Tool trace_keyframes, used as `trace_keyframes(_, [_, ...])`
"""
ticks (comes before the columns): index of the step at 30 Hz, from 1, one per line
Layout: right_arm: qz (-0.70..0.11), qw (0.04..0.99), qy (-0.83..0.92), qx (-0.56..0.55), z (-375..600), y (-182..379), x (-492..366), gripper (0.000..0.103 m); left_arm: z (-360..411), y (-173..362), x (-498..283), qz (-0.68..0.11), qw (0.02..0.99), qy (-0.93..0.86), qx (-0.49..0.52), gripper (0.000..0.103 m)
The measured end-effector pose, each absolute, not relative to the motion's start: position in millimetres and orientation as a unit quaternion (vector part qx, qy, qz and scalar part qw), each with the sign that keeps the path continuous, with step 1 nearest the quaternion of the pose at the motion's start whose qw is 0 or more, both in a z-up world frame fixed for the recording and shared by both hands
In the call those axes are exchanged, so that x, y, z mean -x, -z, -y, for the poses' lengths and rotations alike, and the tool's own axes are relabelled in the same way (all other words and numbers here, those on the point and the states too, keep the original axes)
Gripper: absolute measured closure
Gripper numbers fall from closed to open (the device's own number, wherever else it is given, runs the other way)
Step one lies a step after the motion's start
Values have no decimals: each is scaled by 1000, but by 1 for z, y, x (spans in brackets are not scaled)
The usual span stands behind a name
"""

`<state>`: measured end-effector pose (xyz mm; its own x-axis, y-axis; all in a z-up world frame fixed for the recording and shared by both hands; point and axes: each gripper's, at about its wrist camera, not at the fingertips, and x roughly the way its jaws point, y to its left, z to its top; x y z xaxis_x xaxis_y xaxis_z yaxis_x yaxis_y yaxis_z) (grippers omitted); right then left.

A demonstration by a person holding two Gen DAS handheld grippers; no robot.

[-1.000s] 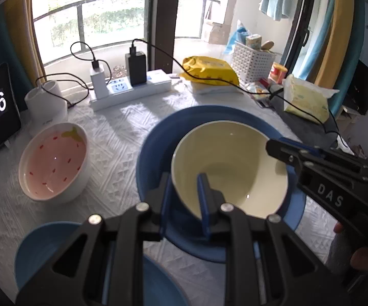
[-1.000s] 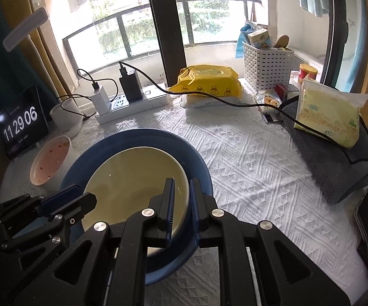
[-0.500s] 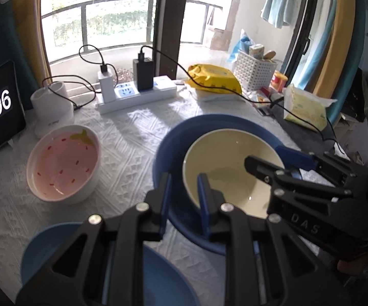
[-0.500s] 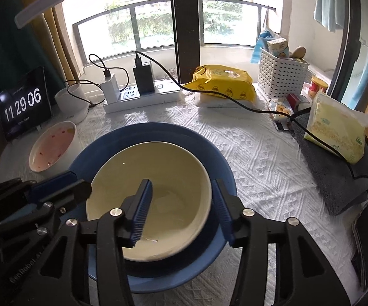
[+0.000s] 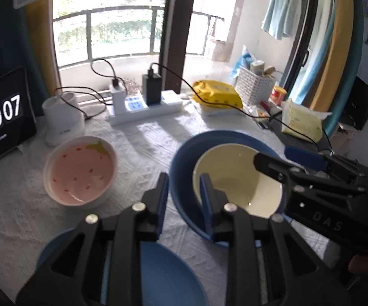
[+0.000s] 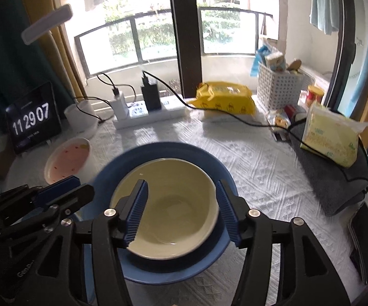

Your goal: Organize plates and bowls

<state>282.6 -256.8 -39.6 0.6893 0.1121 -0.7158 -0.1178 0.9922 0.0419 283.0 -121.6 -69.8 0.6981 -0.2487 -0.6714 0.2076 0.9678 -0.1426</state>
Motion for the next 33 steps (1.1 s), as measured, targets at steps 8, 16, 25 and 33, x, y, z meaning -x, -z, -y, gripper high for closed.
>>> trace_keyframes(8, [-375, 924, -77, 10, 237, 23, -274, 44, 96, 59, -274, -351, 929, 107, 43, 54])
trace_keyframes(16, [-369, 925, -83, 31, 215, 12, -268, 44, 79, 47, -262, -333, 935, 109, 60, 53])
trace_keyframes(25, [-362, 927, -93, 44, 190, 4, -264, 44, 50, 43, -254, -323, 938, 98, 74, 53])
trace_keyframes(33, [-367, 923, -105, 57, 165, 7, -270, 44, 8, 47, -251, -320, 941, 65, 90, 53])
